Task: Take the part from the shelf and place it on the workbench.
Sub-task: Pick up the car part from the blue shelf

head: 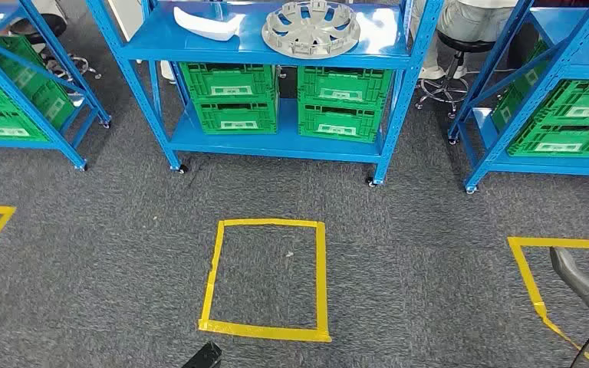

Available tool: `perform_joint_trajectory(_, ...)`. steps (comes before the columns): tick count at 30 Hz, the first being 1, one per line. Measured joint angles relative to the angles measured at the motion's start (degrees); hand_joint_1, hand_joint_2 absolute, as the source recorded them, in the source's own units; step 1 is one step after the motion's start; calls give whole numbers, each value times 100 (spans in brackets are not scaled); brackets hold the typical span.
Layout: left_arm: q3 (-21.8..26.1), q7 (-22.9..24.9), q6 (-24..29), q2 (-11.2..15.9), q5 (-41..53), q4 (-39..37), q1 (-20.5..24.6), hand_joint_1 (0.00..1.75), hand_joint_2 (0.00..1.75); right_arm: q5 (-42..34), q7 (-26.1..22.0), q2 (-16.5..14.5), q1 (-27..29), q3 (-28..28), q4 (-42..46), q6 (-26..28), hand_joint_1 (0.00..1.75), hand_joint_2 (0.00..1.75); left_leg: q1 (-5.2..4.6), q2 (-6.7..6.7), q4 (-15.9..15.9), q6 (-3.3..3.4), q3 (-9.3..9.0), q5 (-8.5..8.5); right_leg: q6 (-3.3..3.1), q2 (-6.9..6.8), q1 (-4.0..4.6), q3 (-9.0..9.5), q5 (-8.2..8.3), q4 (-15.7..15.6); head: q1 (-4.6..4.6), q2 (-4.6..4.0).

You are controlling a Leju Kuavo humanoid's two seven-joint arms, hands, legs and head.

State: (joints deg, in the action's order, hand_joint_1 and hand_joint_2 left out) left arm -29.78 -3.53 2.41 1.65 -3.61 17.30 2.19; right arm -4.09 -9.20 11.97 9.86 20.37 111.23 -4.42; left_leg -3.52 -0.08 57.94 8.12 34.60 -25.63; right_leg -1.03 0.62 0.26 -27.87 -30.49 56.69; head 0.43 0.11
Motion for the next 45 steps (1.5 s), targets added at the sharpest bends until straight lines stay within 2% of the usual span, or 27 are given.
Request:
perform_joint_trajectory(4, -6, 1, 0, -10, -28, -2, 2, 0, 0, -19, -16, 39, -32, -16, -8, -31, 0, 175, 88, -21, -424, -6, -412, 16, 52, -22, -8, -46, -50, 269, -26, 0)
perform_joint_trajectory(7, -7, 1, 2, -64, -80, -2, 2, 0, 0, -23, -22, 76, -51, -29, -30, -44, 0, 175, 230, -24, -503, -189, -599, -99, 151, -18, -96, -755, -327, 1255, -31, 0)
perform_joint_trajectory(9, -8, 1, 5, -100, -120, -3, -41, 0, 0, -24, -22, 88, -38, -42, -53, -53, 0, 175, 352, -31, -500, -386, -768, -243, 330, -28, -222, -1050, -370, 1395, -31, 0)
perform_joint_trajectory(10, -8, 1, 8, -112, -138, -3, -57, 0, 0, -24, -22, 97, -37, -44, -64, -61, 0, 175, 424, -36, -494, -493, -878, -330, 464, -40, -297, -1053, -279, 1179, -31, 0)
perform_joint_trajectory(12, -7, 1, 20, -104, -169, -7, -69, 0, 0, -27, -22, 100, -35, -50, -107, -82, 0, 175, 528, -43, -436, -715, -1083, -550, 781, -147, -435, -947, 202, 562, 0, 0)
perform_joint_trajectory(13, -5, 2, 32, -95, -182, -11, -69, 0, 0, -32, -20, 98, -46, -59, -140, -94, 0, 175, 551, -33, -388, -805, -1151, -665, 794, -206, -456, -897, 363, 379, 33, 0)
perform_joint_trajectory(14, -4, 4, 45, -81, -192, -15, -67, 0, 0, -37, -21, 95, -36, -67, -169, -103, 0, 175, 559, -19, -346, -872, -1183, -772, 732, -239, -462, -885, 481, 316, 45, 0)
perform_joint_trajectory(16, -3, 8, 74, -71, -216, -19, -55, 0, 0, -45, -27, 108, -23, -76, -194, -117, 0, 175, 578, 15, -258, -939, -1203, -849, 435, -208, -438, -861, 385, 394, 32, 0)
perform_joint_trajectory(18, -3, 7, 86, -71, -227, -17, -29, 0, 0, -51, -45, 127, -13, -75, -188, -128, 0, 175, 598, 26, 197, -982, -991, -618, 327, -142, -425, -779, 314, 388, -35, 0)
perform_joint_trajectory(20, -3, 6, 89, -77, -228, -15, -16, 0, 0, -57, -65, 136, -15, -78, -187, -137, 0, 175, 599, 30, 1013, -997, -451, -442, 285, -98, -381, -596, 228, 288, -88, 0)
perform_joint_trajectory(21, -3, 5, 91, -78, -229, -15, -23, 0, 0, -59, -73, 138, -9, -81, -190, -140, 0, 175, 588, 32, 1361, -986, -144, -570, 279, -87, -355, -472, 188, 218, -102, 0)
perform_joint_trajectory(23, -4, 5, 103, -80, -229, -16, -47, 0, 0, -63, -81, 139, 0, -87, -192, -146, 0, 175, 528, 33, 1653, -915, 340, -1116, 277, -46, -271, -171, 111, 66, -116, 0)
perform_joint_trajectory(24, -5, 5, 110, -83, -228, -15, -53, 0, 0, -67, -84, 143, 2, -88, -192, -146, 0, 175, 480, 32, 1607, -838, 493, -1355, 277, -25, -217, -13, 68, -6, -123, 0)
perform_joint_trajectory(25, -5, 5, 117, -86, -225, -15, -54, 0, 0, -72, -86, 146, 3, -88, -191, -146, 0, 175, 404, 23, 1424, -699, 589, -1422, 270, -8, -138, 156, 12, -79, -135, 0)
perform_joint_trajectory(26, -6, 5, 123, -87, -217, -15, -56, 0, 0, -76, -89, 149, 4, -89, -190, -146, 0, 175, 298, -6, 1140, -498, 643, -1231, 255, 3, -53, 324, -51, -150, -152, 0)
perform_joint_trajectory(28, -10, -2, 142, -26, -202, -28, -89, 0, 0, -83, -95, 127, -10, -96, -228, -150, 0, 175, 97, -248, 404, 27, 612, -123, 201, 23, 37, 566, -203, -262, -27, 1)
perform_joint_trajectory(29, -14, -8, 157, 6, -199, -32, -104, 0, 0, -92, -95, 112, -15, -104, -243, -151, 0, 175, 23, -356, 145, 175, 567, 376, 188, 54, 33, 621, -257, -300, 59, 1)
perform_joint_trajectory(30, -17, -20, 171, 27, -199, -32, -114, 0, 0, -100, -93, 108, -11, -105, -254, -152, 0, 175, -19, -441, -19, 253, 518, 702, 199, 98, -8, 638, -298, -329, 131, 1)
perform_joint_trajectory(32, -20, -39, 188, 21, -203, -17, -91, 0, 0, -112, -91, 127, 16, -100, -224, -151, 0, 175, -55, -412, -163, 219, 410, 740, 241, 180, -56, 694, -340, -433, 112, 0)
perform_joint_trajectory(34, -19, -56, 188, 7, -203, -4, -53, 0, 0, -112, -99, 149, 20, -87, -197, -152, 0, 175, -15, -377, -409, 222, 216, 731, 253, 136, -61, 667, -450, -299, 70, 1)
perform_joint_trajectory(36, -20, -73, 183, -36, -203, 4, -26, 0, 0, -113, -104, 158, 6, -77, -186, -151, 0, 175, 51, -354, -572, 162, 43, 677, 275, 54, -71, 286, -711, 383, 62, 1)
perform_joint_trajectory(38, -24, -100, 172, -84, -203, 7, -36, 0, 0, -111, -102, 149, 7, -75, -188, -151, 0, 175, 123, -346, -592, 33, -59, 572, 385, 33, -139, -253, -904, 1140, 63, 0)
perform_joint_trajectory(40, -27, -137, 151, -116, -203, 8, -61, 0, 0, -109, -101, 134, 11, -77, -190, -151, 0, 175, 214, -349, -546, -142, -149, 444, 627, 15, -244, -509, -657, 1192, 64, 1)
perform_joint_trajectory(42, -27, -164, 130, -125, -205, 9, -68, 0, 0, -105, -100, 126, 9, -76, -194, -151, 0, 175, 302, -363, -381, -335, -166, 301, 903, -11, -353, -457, -103, 575, 65, 1)
perform_joint_trajectory(43, -27, -169, 125, -115, -210, 10, -68, 0, 0, -99, -97, 116, 11, -77, -199, -151, 0, 175, 328, -376, -245, -429, -131, 218, 959, -15, -382, -424, 103, 315, 77, 0)
perform_joint_trajectory(44, -27, -172, 122, -108, -216, 11, -69, 0, 0, -93, -92, 106, 14, -75, -199, -152, 0, 175, 336, -387, -121, -502, -83, 152, 923, -15, -391, -404, 208, 182, 81, 0)
perform_joint_trajectory(45, -27, -172, 121, -102, -222, 13, -75, 0, 0, -83, -89, 95, 19, -74, -194, -152, 0, 175, 332, -394, -26, -552, -39, 104, 826, -15, -380, -415, 228, 178, 75, 0)
